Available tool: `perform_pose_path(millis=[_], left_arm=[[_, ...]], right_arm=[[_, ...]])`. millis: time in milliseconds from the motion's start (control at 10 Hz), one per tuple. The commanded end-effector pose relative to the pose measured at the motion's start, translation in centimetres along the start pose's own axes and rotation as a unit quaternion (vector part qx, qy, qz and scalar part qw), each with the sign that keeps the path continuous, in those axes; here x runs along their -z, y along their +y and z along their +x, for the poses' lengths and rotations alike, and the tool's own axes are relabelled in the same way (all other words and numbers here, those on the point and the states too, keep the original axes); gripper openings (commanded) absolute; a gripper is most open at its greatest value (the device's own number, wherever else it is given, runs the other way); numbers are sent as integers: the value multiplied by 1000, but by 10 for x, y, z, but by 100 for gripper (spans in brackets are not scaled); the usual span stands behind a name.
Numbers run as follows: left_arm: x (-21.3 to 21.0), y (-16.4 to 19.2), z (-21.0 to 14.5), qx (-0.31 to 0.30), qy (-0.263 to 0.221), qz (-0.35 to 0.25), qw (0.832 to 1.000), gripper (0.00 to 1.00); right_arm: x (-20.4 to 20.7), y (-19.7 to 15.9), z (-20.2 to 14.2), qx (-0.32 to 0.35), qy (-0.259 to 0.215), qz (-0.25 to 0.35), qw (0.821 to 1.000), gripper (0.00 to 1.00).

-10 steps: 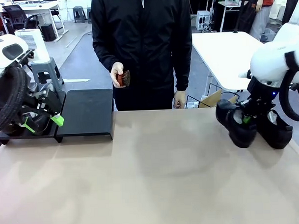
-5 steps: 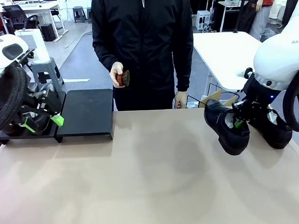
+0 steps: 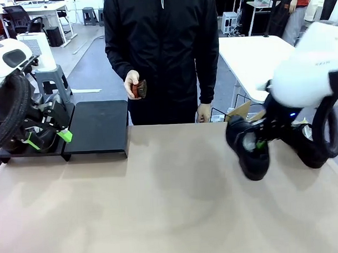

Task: Organize the shoes by placing them on the stand.
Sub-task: Pick up one Shoe and place it in the middle of the table.

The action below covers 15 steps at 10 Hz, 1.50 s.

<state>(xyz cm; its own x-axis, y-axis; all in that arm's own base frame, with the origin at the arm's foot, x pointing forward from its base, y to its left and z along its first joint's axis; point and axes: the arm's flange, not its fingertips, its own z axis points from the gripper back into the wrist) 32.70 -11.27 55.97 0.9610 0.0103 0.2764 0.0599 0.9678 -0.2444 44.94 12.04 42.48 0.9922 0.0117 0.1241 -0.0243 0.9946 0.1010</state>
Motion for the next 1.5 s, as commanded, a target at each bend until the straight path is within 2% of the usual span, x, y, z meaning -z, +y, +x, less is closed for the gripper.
perform_pose_path(millis=[0,200,300,500,600,700,1200,1300,1400], left_arm=[[-2,2,-1,3,3,-11,1000,76],[-2,2,-1,3,3,-11,1000,76],[-2,2,-1,3,3,-11,1000,76],[-2,2,-1,3,3,-11,1000,76],[-2,2,-1,3,3,-11,1000,76],[-2,2,-1,3,3,-11,1000,76],[-2,2,-1,3,3,-11,1000,76],[-2,2,-1,3,3,-11,1000,76],[-2,2,-1,3,3,-11,1000,76]], right_arm=[[3,83,-45,-24,-42,-35,998,0],[28,129,-66,-1,-42,-33,999,0],[49,146,-69,10,-17,-17,1000,0],[71,161,-77,33,-2,3,999,0],[79,165,-79,32,23,11,999,0],[82,164,-81,33,25,11,999,3],[62,141,-83,54,18,34,998,86],[54,137,-89,49,20,43,998,100],[44,131,-94,41,19,51,998,100]])
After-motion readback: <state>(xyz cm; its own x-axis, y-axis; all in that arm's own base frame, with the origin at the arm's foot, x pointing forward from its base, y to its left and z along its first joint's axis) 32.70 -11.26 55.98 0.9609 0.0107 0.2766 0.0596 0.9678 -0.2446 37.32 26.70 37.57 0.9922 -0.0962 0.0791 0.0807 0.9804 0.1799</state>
